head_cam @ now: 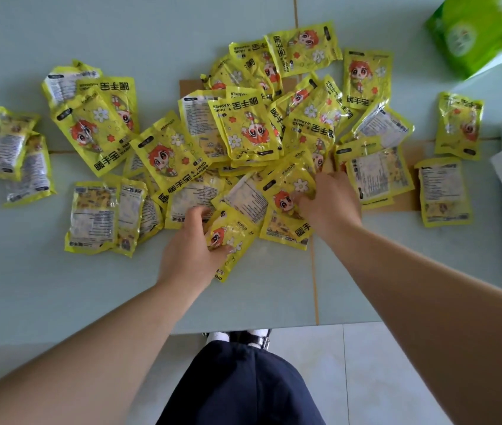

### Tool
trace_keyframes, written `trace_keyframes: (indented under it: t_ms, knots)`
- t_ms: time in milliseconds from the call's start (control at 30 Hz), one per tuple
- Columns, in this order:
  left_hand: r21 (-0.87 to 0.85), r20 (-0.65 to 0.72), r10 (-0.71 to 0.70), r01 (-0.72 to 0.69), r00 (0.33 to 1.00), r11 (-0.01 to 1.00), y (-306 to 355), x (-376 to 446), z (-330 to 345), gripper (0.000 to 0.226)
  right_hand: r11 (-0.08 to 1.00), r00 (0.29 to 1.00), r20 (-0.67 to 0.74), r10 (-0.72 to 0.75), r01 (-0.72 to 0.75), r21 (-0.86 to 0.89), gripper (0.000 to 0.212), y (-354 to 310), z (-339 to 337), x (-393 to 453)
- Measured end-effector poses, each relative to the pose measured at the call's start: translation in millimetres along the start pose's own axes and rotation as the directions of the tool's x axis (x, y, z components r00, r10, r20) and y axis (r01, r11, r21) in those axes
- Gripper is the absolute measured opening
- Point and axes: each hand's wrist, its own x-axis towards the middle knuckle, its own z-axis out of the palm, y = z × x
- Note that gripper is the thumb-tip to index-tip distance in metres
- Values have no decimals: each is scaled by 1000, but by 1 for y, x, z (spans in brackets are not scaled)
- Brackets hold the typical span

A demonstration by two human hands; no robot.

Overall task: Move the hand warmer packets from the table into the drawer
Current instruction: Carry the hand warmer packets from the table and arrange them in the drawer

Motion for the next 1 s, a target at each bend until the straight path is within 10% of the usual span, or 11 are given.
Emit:
trace_keyframes:
  t_ms: [200,267,333,1000]
  knots:
    - [-100,57,-65,70,996,993,14,13,-18,21,742,980,17,197,-160,651,59,12,-9,-18]
    - [-111,63,-53,60,997,992,26,19,-23,18,624,956,81,283,-247,741,34,18,-7,-25]
    - [-69,45,-28,31,999,997,37,28,-24,19,527,918,144,368,-334,782,6,22,1,-34]
    - [-34,62,-192,194,979,980,56,50,-4,29,174,882,264,391,-352,920,4,1,36,-44]
